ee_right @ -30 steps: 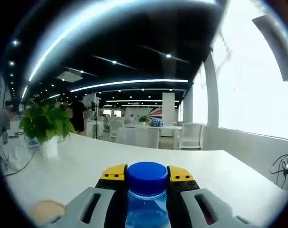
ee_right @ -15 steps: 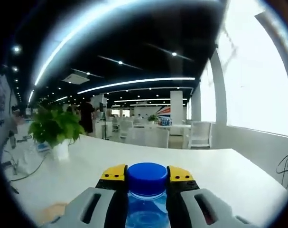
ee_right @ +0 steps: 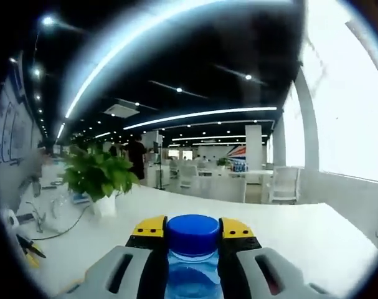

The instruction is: Open the cover put in the Mizone put the cover back on

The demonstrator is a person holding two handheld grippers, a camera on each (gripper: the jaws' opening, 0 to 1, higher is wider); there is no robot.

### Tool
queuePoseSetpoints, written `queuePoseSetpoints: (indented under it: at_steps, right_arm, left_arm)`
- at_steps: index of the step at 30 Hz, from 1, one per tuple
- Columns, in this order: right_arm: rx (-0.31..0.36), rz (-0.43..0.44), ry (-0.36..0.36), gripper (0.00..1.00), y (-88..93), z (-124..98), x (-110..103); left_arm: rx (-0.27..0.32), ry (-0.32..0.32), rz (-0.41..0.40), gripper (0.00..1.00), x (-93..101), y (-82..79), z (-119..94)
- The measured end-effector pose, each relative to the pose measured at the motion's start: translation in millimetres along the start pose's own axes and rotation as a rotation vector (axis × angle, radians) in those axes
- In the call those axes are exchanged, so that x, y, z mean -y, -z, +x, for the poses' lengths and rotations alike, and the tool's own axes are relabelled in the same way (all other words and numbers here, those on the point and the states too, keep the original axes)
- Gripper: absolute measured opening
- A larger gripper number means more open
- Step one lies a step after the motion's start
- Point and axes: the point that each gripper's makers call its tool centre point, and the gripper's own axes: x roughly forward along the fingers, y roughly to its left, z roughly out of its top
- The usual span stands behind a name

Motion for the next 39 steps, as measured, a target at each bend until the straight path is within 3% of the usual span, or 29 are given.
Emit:
queuePoseSetpoints:
  at_steps: [6,17,23,34,35,36,39]
  right_arm:
    - [0.018,-0.018,-0.070,0.23,-8.4,1,-28]
    - [0.046,0.050,-0.334,0.23,-13.3,1,-116]
    - [0.027,0.023,-0.393,0.23,-5.3,3,-148]
    - [0.000,0.043,-0.420,0.23,11.2,8,-166]
    - [0.036,0.073,-0.416,0.23,7.8,10,-165]
    - [0.003,0.044,-0.419,0.23,13.7,9,-165]
    - [0.019,0.046,-0.427,0.24,10.8,10,-170]
  left_arm:
    - [-0.004,0.002,0.006,0.18,0.7,1.0,1]
    - [-0.009,-0.003,0.012,0.18,0.3,1.6,1]
    - [-0.012,-0.005,0.012,0.18,-0.2,1.8,1]
    - [-0.013,0.000,0.016,0.18,1.6,2.0,1]
    - [-0.013,0.000,0.014,0.18,1.6,2.0,1]
    - [-0.014,0.000,0.015,0.18,1.6,2.2,1]
    - [-0.014,0.003,0.016,0.18,2.4,2.2,1]
